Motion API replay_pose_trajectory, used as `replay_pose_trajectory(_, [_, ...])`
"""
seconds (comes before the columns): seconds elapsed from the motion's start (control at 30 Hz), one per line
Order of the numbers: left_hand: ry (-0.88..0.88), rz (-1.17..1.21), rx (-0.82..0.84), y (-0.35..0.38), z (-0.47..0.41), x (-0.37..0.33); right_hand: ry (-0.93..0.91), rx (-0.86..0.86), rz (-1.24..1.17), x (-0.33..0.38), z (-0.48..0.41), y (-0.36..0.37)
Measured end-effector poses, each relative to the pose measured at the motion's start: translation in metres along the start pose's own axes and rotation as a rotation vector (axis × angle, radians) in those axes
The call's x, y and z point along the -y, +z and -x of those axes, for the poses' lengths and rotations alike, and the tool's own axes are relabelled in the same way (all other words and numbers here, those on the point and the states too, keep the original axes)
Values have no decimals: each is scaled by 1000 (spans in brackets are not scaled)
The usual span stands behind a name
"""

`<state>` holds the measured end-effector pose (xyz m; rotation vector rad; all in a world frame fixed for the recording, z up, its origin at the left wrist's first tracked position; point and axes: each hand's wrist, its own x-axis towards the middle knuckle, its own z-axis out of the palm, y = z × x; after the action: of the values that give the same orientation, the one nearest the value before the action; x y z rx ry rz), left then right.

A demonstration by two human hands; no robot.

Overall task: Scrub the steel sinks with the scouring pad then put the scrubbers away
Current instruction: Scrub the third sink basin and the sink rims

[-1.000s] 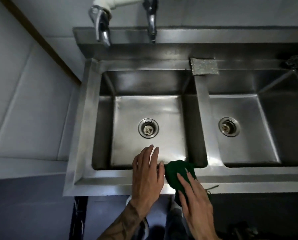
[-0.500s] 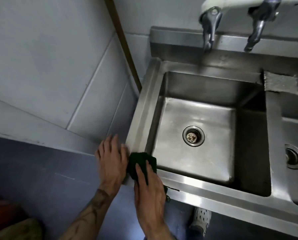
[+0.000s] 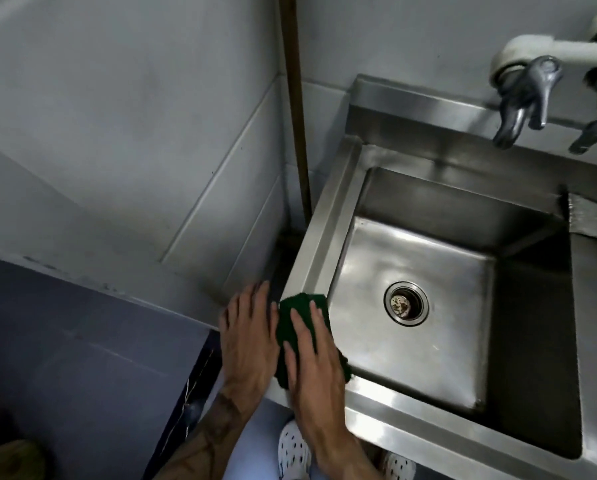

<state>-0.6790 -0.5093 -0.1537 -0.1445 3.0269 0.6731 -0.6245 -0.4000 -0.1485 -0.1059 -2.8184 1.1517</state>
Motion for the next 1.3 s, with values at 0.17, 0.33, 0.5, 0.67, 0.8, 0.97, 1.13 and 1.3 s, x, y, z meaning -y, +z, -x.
replay_pose_trajectory(0.17, [-53, -37, 67, 0, 2, 0, 42, 8, -61, -10, -40, 4])
replay_pose_trajectory(0.33, [11, -83, 25, 3, -4, -1, 7, -67, 15, -27, -115, -4])
replay_pose_trajectory(0.5, [17, -89, -55, 12, -6, -2, -5, -147, 17, -53, -205, -17])
replay_pose_trajectory(0.67, [22, -93, -175, 25, -8, 5, 26, -130, 6, -75, -300, -34])
replay_pose_trajectory(0.8, [27, -105, -181, 29, -11, 5, 78, -194, 17, -85, -362, -44])
replay_pose_trajectory(0.97, [23, -112, -132, 26, -12, 6, 70, -206, -10, -88, -368, -42])
replay_pose_trajectory(1.13, [5, -119, -35, 16, -10, 3, 27, -57, -112, -79, -285, -43])
replay_pose_trajectory(1.3, [-32, -108, 3, 6, -8, -5, 9, 18, -171, -52, -149, -32])
